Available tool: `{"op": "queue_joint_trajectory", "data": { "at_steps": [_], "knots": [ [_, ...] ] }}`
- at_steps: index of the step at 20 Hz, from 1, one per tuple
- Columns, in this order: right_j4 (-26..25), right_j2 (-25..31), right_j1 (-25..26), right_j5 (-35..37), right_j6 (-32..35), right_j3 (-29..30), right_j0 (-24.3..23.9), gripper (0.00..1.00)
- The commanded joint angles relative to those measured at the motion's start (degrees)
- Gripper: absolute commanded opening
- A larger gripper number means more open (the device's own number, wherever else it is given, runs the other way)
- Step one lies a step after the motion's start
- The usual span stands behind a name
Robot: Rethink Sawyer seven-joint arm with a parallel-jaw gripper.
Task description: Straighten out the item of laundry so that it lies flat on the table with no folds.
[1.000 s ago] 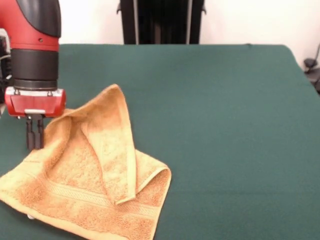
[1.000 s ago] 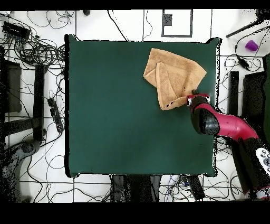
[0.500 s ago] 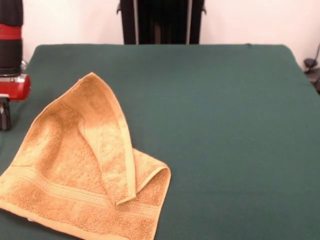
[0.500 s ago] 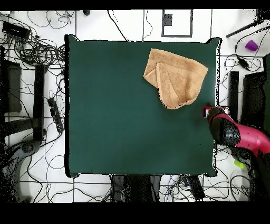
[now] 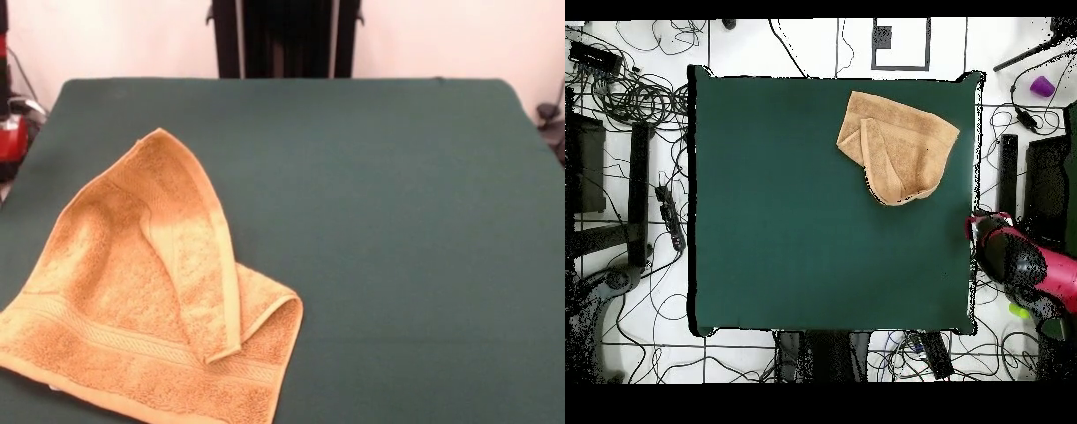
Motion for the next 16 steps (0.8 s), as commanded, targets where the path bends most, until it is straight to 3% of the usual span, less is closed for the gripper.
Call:
{"op": "queue_joint_trajectory", "data": {
  "at_steps": [1, 9, 16],
  "knots": [
    [4.94, 6.23, 5.13, 15.97, -14.36, 1.54, 0.68, 0.00],
    [19.64, 12.87, -4.35, 25.82, -5.97, 12.01, -0.73, 0.00],
    [25.89, 13.29, -6.69, 22.68, 2.38, 11.13, 4.54, 0.00]
  ]
}}
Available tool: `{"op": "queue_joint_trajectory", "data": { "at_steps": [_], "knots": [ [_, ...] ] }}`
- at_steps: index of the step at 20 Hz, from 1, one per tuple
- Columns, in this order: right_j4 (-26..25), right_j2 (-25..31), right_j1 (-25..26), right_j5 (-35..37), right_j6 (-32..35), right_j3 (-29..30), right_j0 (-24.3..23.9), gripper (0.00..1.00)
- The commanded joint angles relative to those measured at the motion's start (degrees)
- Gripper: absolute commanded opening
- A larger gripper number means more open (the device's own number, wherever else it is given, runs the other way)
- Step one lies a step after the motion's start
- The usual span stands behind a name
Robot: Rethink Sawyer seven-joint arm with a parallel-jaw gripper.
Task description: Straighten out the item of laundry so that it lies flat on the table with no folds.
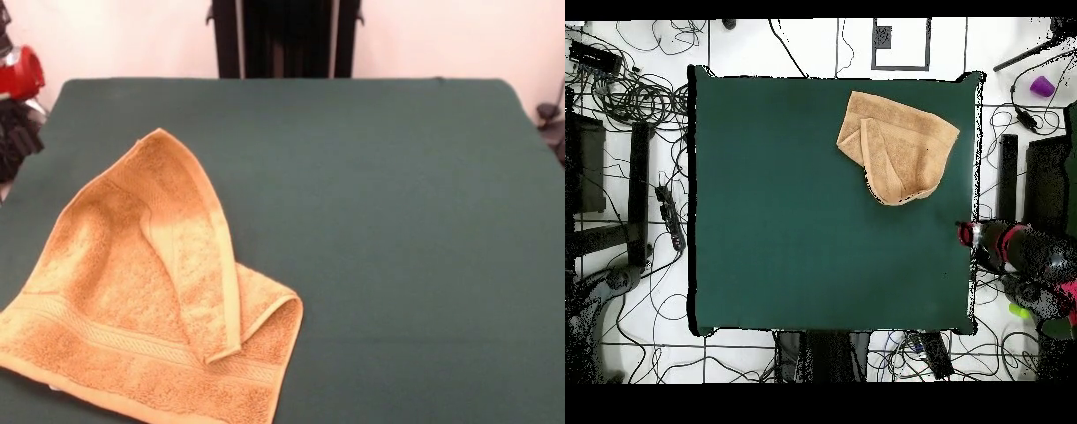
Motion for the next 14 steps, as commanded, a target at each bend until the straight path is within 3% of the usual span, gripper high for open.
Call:
{"op": "queue_joint_trajectory", "data": {
  "at_steps": [1, 9, 14],
  "knots": [
    [7.19, 6.67, -1.18, 2.91, 5.57, 4.51, 8.76, 0.00],
    [13.67, 2.69, 1.74, -1.40, 11.32, -1.75, 16.00, 0.00],
    [14.67, -2.41, 4.77, -3.31, 14.66, -6.58, 22.35, 0.00]
  ]
}}
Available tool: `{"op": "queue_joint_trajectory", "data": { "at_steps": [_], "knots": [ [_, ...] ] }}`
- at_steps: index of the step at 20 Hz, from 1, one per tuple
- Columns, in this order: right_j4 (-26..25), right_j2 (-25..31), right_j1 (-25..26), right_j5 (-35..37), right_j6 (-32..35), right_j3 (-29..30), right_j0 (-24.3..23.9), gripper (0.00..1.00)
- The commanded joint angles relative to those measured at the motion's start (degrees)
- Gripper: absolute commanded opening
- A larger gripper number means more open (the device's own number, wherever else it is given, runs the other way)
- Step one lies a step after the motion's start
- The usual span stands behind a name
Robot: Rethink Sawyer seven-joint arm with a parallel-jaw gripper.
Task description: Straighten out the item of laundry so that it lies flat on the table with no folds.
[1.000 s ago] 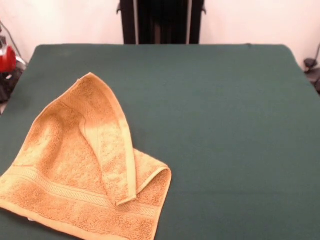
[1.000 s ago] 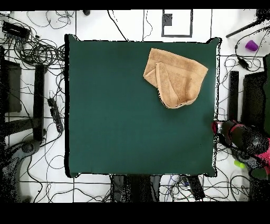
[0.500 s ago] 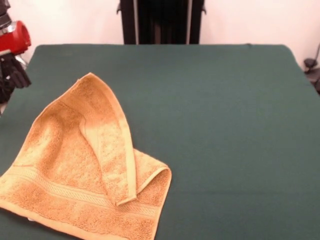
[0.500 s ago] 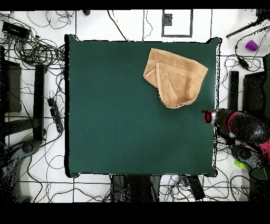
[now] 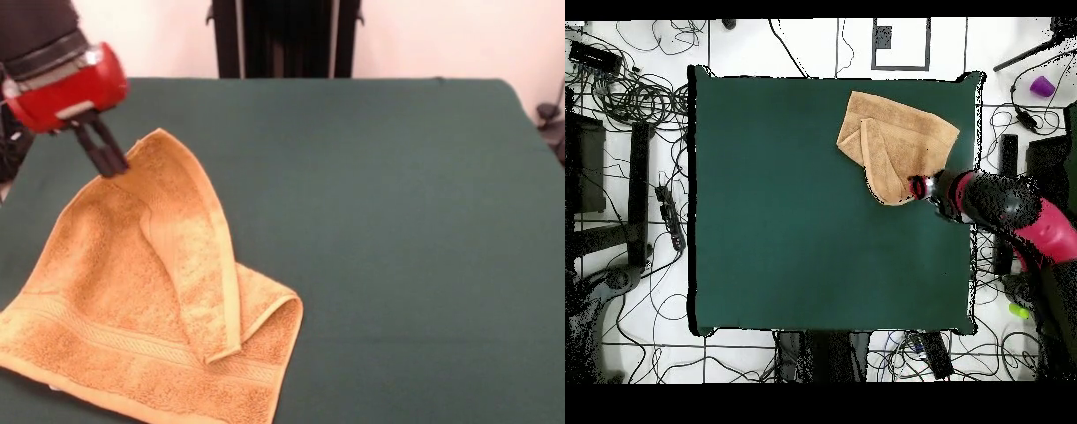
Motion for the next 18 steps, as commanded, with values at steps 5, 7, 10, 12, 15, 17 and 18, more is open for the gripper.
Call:
{"op": "queue_joint_trajectory", "data": {
  "at_steps": [5, 7, 10, 12, 15, 17, 18],
  "knots": [
    [3.55, -5.42, 9.90, -8.26, 14.36, -6.76, 11.55, 0.00],
    [1.96, -6.49, 11.12, -10.23, 12.56, -7.75, 11.97, 0.00],
    [0.07, -7.91, 12.88, -11.57, 9.76, -9.45, 12.27, 0.00],
    [-1.28, -8.98, 14.24, -13.59, 8.46, -10.94, 12.68, 0.00],
    [-4.38, -11.09, 15.84, -16.59, 6.57, -13.32, 13.59, 0.00],
    [-6.79, -12.79, 15.84, -17.65, 5.12, -14.46, 14.28, 0.00],
    [-7.78, -13.54, 15.60, -17.86, 4.52, -14.68, 14.38, 0.00]
  ]
}}
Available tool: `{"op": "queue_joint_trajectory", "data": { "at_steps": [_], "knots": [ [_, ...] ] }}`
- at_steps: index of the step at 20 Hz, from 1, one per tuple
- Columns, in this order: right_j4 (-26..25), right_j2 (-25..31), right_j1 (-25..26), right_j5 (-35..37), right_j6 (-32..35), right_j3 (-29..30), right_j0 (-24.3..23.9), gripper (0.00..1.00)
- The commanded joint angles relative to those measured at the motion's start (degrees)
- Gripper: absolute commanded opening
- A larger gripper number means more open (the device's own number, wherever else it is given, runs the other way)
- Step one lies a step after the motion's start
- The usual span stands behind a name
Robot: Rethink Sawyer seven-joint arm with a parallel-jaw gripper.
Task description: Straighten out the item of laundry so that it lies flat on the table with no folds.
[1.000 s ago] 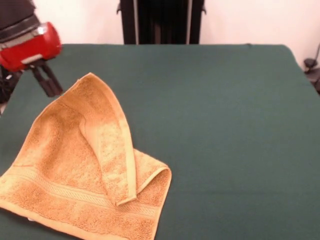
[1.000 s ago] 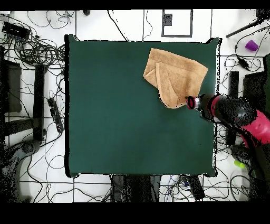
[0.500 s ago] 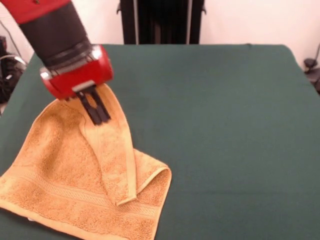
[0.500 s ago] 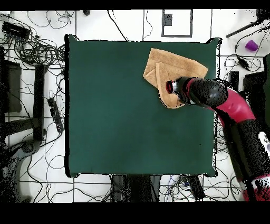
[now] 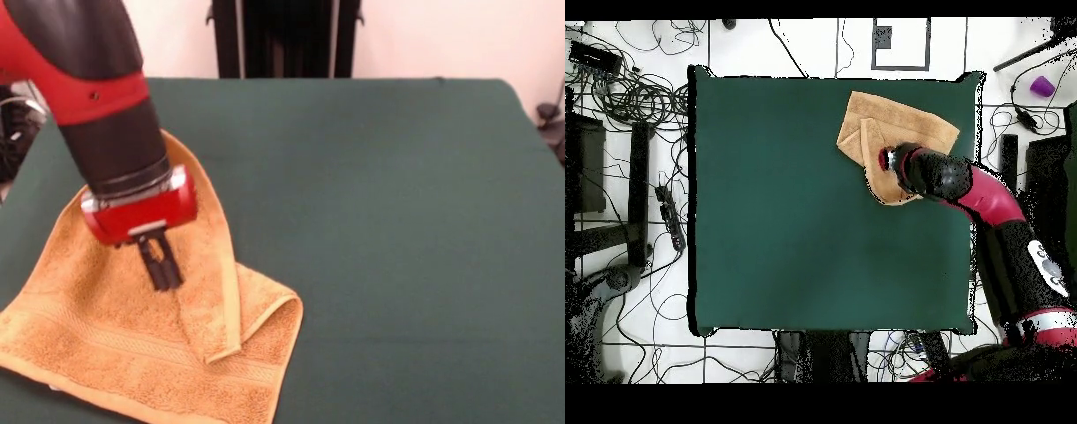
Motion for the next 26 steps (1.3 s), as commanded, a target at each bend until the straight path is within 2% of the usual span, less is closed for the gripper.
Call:
{"op": "queue_joint_trajectory", "data": {
  "at_steps": [1, 5, 8, 14, 20, 26],
  "knots": [
    [-6.33, -6.82, 4.34, -4.06, 4.13, -4.17, 3.21, 0.00],
    [-8.04, -8.14, 3.22, -4.93, 4.24, -4.68, 3.48, 0.00],
    [-6.98, -8.28, 4.12, -4.72, 5.77, -5.72, 4.42, 0.00],
    [-1.73, -3.35, 7.36, -6.13, 8.58, 1.30, 1.74, 0.00],
    [-0.43, 0.27, 7.00, -8.93, 8.14, 8.01, -0.62, 0.00],
    [-0.15, -2.40, 5.95, -9.54, 11.34, 12.97, 0.89, 0.00]
  ]
}}
